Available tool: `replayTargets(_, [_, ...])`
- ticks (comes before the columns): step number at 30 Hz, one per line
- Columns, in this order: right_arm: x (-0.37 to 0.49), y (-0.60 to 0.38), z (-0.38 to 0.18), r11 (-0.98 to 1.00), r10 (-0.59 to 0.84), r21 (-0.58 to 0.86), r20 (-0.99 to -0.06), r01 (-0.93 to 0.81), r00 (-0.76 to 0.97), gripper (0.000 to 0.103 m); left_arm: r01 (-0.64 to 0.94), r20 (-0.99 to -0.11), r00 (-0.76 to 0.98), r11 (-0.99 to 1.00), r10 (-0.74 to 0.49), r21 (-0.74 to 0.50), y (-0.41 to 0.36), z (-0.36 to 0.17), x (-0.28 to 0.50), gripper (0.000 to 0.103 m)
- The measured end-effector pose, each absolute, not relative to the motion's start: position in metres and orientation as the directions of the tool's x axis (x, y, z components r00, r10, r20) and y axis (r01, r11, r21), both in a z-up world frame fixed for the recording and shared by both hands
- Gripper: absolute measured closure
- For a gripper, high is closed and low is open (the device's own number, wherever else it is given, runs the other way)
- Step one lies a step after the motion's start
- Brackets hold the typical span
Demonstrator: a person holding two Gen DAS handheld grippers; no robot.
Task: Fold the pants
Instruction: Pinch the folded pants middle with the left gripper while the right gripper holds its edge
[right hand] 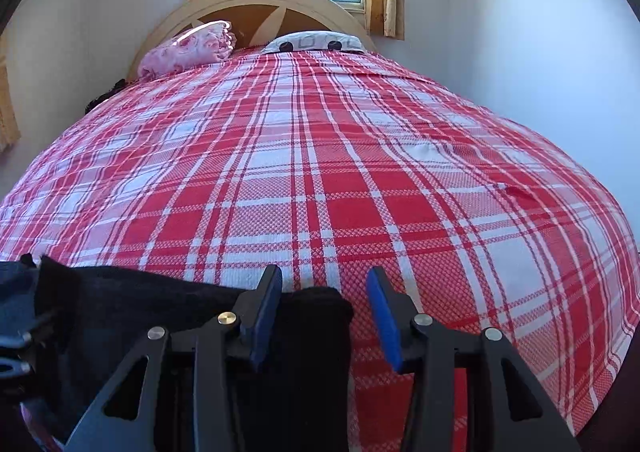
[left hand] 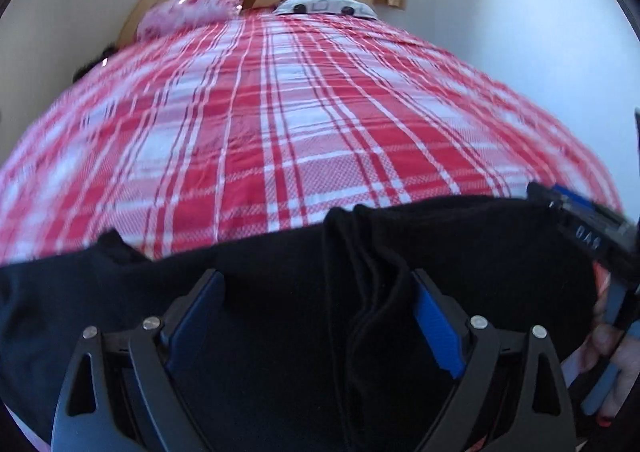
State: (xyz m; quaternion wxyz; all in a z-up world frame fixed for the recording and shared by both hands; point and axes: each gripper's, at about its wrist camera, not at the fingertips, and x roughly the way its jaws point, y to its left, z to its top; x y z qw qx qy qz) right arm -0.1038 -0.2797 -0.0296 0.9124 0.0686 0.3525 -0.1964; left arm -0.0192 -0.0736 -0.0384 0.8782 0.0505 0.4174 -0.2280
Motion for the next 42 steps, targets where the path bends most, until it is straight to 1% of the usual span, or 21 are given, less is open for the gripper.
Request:
replayTargets(3, [-0.1, -0.276, -0.029, 0.912, -0.331, -0.039, -0.66, 0.409, 0.674, 0.056, 0.43, -0.758, 0.545, 0.895, -0.36, -0.116, -0.072, -0.041, -0.019, 0.004])
replayTargets(6, [-0.099, -0.274, -0.029, 0.909, -0.349, -0.06, -0.65, 0.412, 0.676, 0.056, 0.421, -0.756, 0.551, 0.9, -0.353, -0.113, -0.077, -0.04, -0.022, 0.004])
replayTargets(7, [-0.099, -0.275, -0.029, 0.909, -0.349, -0.059, -0.647, 0.413, 0.678, 0.056, 0.422, -0.756, 0.548, 0.899, -0.358, -0.12, -0.078, -0.039, -0.022, 0.008])
replayTargets(8, [-0.099, -0.275, -0.029, 0.909, -0.349, -0.057, -0.646, 0.414, 0.678, 0.056, 0.43, -0.753, 0.54, 0.893, -0.375, -0.136, -0.079, -0.038, -0.023, 0.018])
replayTargets(10, [-0.098, -0.275, -0.029, 0.908, -0.353, -0.059, -0.644, 0.415, 0.679, 0.056, 0.447, -0.746, 0.531, 0.881, -0.402, -0.157, -0.082, -0.035, -0.026, 0.029])
replayTargets(11, [-0.098, -0.275, -0.029, 0.907, -0.355, -0.062, -0.643, 0.416, 0.679, 0.056, 0.457, -0.742, 0.532, 0.876, -0.408, -0.154, -0.083, -0.034, -0.028, 0.04])
replayTargets(12, [-0.099, -0.274, -0.029, 0.907, -0.356, -0.062, -0.642, 0.416, 0.679, 0.056, 0.473, -0.737, 0.527, 0.866, -0.424, -0.16, -0.084, -0.032, -0.03, 0.047])
replayTargets(13, [-0.099, -0.275, -0.029, 0.908, -0.354, -0.059, -0.642, 0.416, 0.68, 0.056, 0.484, -0.733, 0.517, 0.857, -0.442, -0.175, -0.085, -0.031, -0.032, 0.057])
replayTargets(15, [-0.099, -0.275, -0.028, 0.908, -0.352, -0.056, -0.641, 0.415, 0.682, 0.056, 0.484, -0.728, 0.519, 0.856, -0.447, -0.181, -0.087, -0.029, -0.036, 0.062])
replayTargets(18, [-0.099, -0.274, -0.027, 0.909, -0.353, -0.062, -0.64, 0.413, 0.682, 0.056, 0.476, -0.718, 0.525, 0.857, -0.458, -0.199, -0.083, -0.027, -0.037, 0.073])
replayTargets(19, [-0.099, -0.274, -0.027, 0.91, -0.353, -0.065, -0.64, 0.41, 0.682, 0.056, 0.468, -0.711, 0.528, 0.858, -0.465, -0.213, -0.08, -0.025, -0.038, 0.078])
replayTargets(20, [-0.099, -0.274, -0.026, 0.911, -0.353, -0.067, -0.639, 0.407, 0.684, 0.056, 0.465, -0.705, 0.532, 0.857, -0.469, -0.22, -0.078, -0.024, -0.039, 0.08])
replayTargets(27, [-0.098, -0.272, -0.025, 0.914, -0.352, -0.076, -0.634, 0.398, 0.689, 0.056, 0.472, -0.697, 0.542, 0.856, -0.47, -0.21, -0.076, -0.025, -0.041, 0.081])
replayTargets(28, [-0.098, -0.272, -0.025, 0.914, -0.354, -0.078, -0.633, 0.398, 0.689, 0.056, 0.471, -0.698, 0.543, 0.857, -0.467, -0.207, -0.076, -0.025, -0.04, 0.08])
replayTargets(30, [-0.098, -0.272, -0.025, 0.914, -0.354, -0.079, -0.632, 0.397, 0.689, 0.056, 0.467, -0.709, 0.536, 0.86, -0.458, -0.204, -0.078, -0.027, -0.038, 0.073])
replayTargets(32, [-0.098, -0.272, -0.025, 0.915, -0.354, -0.081, -0.631, 0.396, 0.69, 0.056, 0.458, -0.717, 0.526, 0.863, -0.458, -0.216, -0.078, -0.029, -0.035, 0.057])
replayTargets(35, [-0.098, -0.27, -0.025, 0.914, -0.358, -0.085, -0.631, 0.398, 0.688, 0.056, 0.454, -0.722, 0.512, 0.86, -0.465, -0.233, -0.081, -0.031, -0.033, 0.046])
replayTargets(38, [-0.099, -0.271, -0.024, 0.915, -0.356, -0.084, -0.632, 0.395, 0.689, 0.056, 0.461, -0.719, 0.523, 0.861, -0.458, -0.214, -0.085, -0.031, -0.036, 0.044])
replayTargets(40, [-0.101, -0.273, -0.021, 0.918, -0.342, -0.065, -0.628, 0.39, 0.699, 0.056, 0.465, -0.717, 0.528, 0.861, -0.455, -0.204, -0.086, -0.031, -0.037, 0.044])
replayTargets(42, [-0.101, -0.273, -0.02, 0.921, -0.333, -0.058, -0.63, 0.386, 0.701, 0.056, 0.47, -0.716, 0.528, 0.859, -0.457, -0.202, -0.087, -0.031, -0.037, 0.046])
